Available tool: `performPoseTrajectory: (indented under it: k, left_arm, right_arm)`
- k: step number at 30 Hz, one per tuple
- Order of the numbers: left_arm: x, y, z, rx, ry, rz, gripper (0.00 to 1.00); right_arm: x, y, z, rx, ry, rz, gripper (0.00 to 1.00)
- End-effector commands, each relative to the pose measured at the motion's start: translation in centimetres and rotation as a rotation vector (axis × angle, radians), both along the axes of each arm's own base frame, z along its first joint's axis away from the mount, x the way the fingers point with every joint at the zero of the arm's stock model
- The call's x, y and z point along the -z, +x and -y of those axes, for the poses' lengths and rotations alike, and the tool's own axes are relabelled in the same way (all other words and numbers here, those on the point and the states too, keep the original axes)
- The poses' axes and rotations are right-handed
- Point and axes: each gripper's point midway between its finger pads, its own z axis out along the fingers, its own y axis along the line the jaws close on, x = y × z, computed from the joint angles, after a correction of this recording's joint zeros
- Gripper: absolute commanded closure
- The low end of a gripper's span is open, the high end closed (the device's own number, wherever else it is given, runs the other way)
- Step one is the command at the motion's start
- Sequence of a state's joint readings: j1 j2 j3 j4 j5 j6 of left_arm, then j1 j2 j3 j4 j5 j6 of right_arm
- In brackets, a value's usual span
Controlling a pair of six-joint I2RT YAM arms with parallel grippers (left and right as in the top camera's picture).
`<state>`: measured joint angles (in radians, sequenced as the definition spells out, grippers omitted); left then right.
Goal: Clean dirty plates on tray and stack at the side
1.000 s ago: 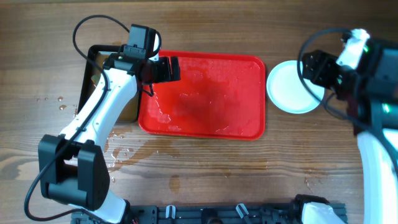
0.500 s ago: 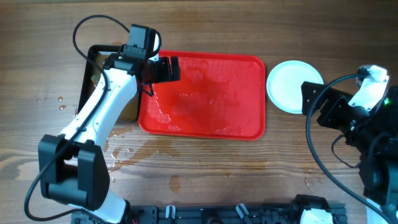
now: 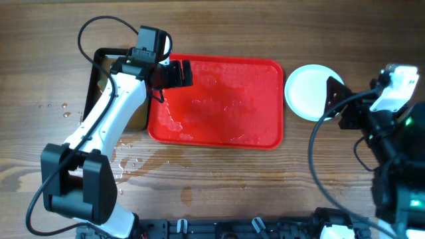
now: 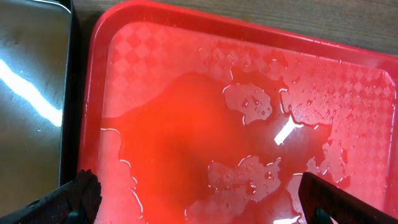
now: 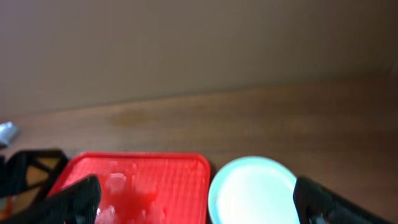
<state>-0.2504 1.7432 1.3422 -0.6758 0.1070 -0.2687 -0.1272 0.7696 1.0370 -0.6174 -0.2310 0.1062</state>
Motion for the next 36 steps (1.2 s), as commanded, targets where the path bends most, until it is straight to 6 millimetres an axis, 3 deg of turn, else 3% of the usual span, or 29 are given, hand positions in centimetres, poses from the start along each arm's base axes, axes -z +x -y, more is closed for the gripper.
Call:
performPoseTrajectory:
  k: [1, 6, 14, 22, 36]
  left_arm:
    - [-0.1, 0.3, 0.4, 0.001, -0.016, 0.000, 0.00]
    - [-0.1, 0.3, 0.4, 0.001, -0.016, 0.001, 0.00]
    - [-0.1, 0.3, 0.4, 0.001, -0.016, 0.001, 0.00]
    - [-0.1, 0.3, 0.4, 0.001, -0.016, 0.001, 0.00]
    - [-0.1, 0.3, 0.4, 0.001, -0.016, 0.001, 0.00]
  right_arm:
    - [3.2, -0.8, -0.9, -0.038, -0.073, 0.146, 0.00]
    - [9.1, -2.8, -1.3, -0.018, -0.091, 0.297, 0.00]
    - [14.0, -3.7, -1.3, -0.007, -0.072, 0.376, 0.00]
    - [16.0, -3.5, -1.6, -0.019, -0.067, 0.362, 0.00]
    - [15.9, -3.5, -1.5, -0.015, -0.068, 0.361, 0.00]
